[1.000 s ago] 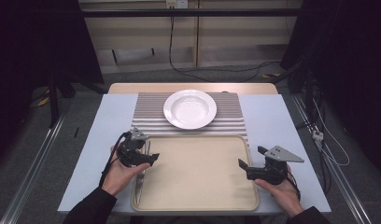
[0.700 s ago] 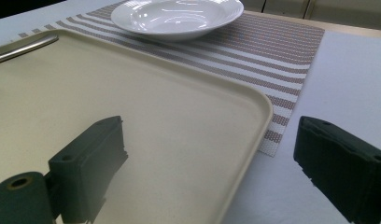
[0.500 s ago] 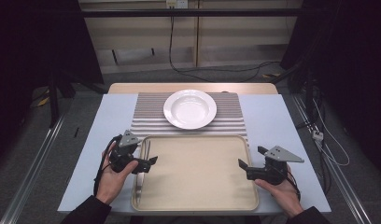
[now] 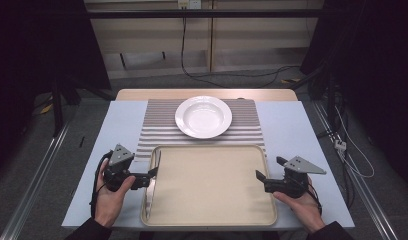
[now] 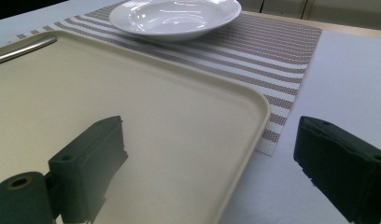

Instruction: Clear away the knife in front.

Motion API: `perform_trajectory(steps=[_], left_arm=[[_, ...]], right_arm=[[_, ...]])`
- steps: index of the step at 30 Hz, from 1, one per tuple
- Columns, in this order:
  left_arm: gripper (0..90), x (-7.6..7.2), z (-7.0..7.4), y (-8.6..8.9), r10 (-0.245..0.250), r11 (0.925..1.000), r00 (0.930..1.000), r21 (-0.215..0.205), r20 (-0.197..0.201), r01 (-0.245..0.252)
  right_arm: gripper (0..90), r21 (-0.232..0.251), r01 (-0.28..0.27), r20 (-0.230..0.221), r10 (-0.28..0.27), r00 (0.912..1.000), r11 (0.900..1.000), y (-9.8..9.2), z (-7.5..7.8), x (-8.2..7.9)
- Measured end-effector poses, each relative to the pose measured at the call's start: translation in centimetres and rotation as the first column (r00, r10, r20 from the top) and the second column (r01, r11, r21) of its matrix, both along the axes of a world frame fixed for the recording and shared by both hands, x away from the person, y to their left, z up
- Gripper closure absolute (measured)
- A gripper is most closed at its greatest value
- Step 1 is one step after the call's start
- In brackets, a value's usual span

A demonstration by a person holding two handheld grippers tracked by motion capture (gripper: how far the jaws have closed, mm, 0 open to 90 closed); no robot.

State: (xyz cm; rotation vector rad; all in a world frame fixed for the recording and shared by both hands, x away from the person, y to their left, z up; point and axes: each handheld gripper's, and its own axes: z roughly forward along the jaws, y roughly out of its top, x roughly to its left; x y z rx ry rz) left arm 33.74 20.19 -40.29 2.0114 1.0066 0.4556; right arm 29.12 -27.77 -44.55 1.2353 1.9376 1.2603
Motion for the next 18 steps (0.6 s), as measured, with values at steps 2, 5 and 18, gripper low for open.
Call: perform_trajectory(steps=[2,5,18], left_arm=[[6.9,-0.2,-0.3,0.4,0.003,1.0,0.9999,0.005,-0.014,-0.003],[6.8,-0.5,-0.6,0.8,0.018,0.9997,0.9998,0.014,-0.001,-0.018],[6.5,-0.7,-2.1,1.1,0.028,0.9996,0.9996,-0.008,0.0,-0.028]], right_arm=[[8.7,0.0,-0.001,0.0,0.001,1.0,1.0,0.0,0.0,0.0],[8.7,0.0,0.005,-0.002,-0.005,1.0,1.0,-0.1,0.0,0.0],[8.7,-0.002,0.012,-0.003,-0.012,0.9999,1.0,-0.3,-0.1,0.0]])
